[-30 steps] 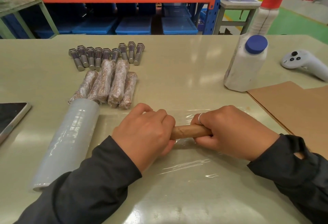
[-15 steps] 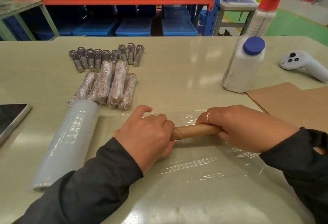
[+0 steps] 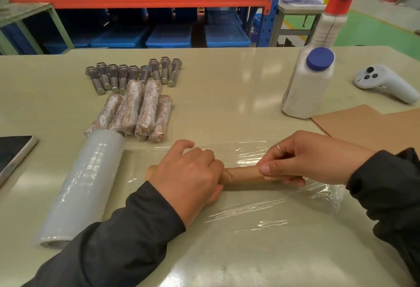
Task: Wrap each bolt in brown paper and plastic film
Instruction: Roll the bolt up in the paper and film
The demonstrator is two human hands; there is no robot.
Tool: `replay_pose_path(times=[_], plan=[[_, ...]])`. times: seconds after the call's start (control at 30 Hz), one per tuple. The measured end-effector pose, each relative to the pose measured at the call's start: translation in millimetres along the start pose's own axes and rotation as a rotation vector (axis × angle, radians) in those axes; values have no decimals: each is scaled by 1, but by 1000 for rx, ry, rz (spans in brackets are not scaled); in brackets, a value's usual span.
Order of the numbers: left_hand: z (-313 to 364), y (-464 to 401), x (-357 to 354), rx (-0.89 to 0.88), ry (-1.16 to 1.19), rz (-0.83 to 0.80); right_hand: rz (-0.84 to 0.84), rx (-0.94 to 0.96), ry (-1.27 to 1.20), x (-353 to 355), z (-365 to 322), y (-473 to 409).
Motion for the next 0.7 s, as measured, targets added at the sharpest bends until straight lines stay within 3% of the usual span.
replay_pose_path(times=[0.27,0.6,0.7], plan=[[2,0,1,-21,7,-23,45,-135,-164,-4,2,-2],[4,0,-1,-41,2,-34,-154,-125,56,-11,1,3],[5,0,-1,-53,-16,-42,-87,-73,3,-11,1,0]])
Point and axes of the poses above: each hand's wrist, its own y-axis away from the middle knuckle, its own x-axis out of the back of the hand, z = x × y, the point moved 4 cm from there along -y, towards the middle knuckle, and after that the axes turned 12 degrees about z, right-handed, at the moved point
